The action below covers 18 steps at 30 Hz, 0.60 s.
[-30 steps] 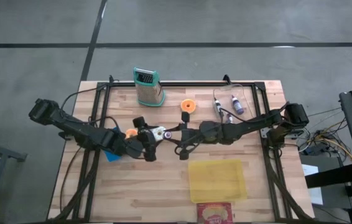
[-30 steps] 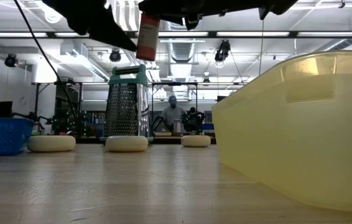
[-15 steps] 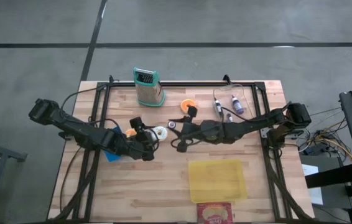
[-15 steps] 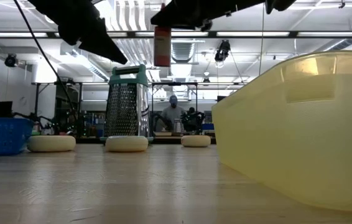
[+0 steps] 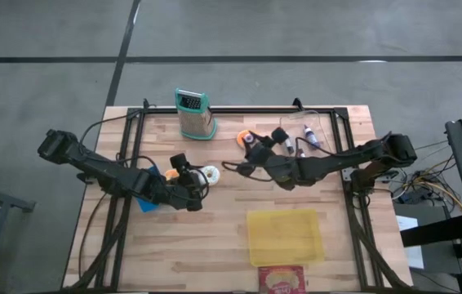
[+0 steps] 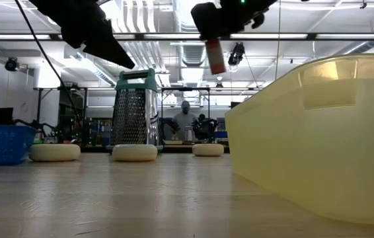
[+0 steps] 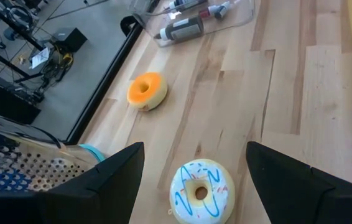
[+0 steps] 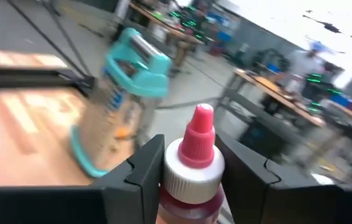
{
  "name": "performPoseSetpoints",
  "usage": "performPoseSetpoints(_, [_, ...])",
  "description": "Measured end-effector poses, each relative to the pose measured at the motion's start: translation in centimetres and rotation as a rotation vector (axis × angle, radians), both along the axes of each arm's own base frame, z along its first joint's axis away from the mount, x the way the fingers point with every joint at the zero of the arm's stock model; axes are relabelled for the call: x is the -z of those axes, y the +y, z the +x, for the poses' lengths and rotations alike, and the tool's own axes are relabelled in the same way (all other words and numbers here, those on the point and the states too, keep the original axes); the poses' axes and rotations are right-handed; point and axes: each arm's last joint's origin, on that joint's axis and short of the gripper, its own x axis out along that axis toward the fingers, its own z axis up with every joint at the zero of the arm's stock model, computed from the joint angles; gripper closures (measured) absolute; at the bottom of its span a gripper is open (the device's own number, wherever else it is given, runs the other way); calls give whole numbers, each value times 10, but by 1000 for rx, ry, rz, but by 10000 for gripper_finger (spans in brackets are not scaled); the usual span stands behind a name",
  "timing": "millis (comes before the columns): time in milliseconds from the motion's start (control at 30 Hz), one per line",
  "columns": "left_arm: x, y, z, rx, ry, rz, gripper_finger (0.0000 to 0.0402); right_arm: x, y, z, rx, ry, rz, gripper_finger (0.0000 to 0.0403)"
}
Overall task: Pick & Place Food Item
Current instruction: Put the pink food coloring bottle into the transparent bin
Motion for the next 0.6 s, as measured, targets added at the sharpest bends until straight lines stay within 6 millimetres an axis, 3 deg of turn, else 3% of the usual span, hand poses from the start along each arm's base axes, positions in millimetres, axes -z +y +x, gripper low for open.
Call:
performPoseSetpoints(300, [0,0,0,-6,-6,-7,115,2,-12,-5,162,75,-62,282])
performPoseSetpoints(600, [0,0,0,-9,-8,-10,115,6,-61,-10,349,129,-77,269])
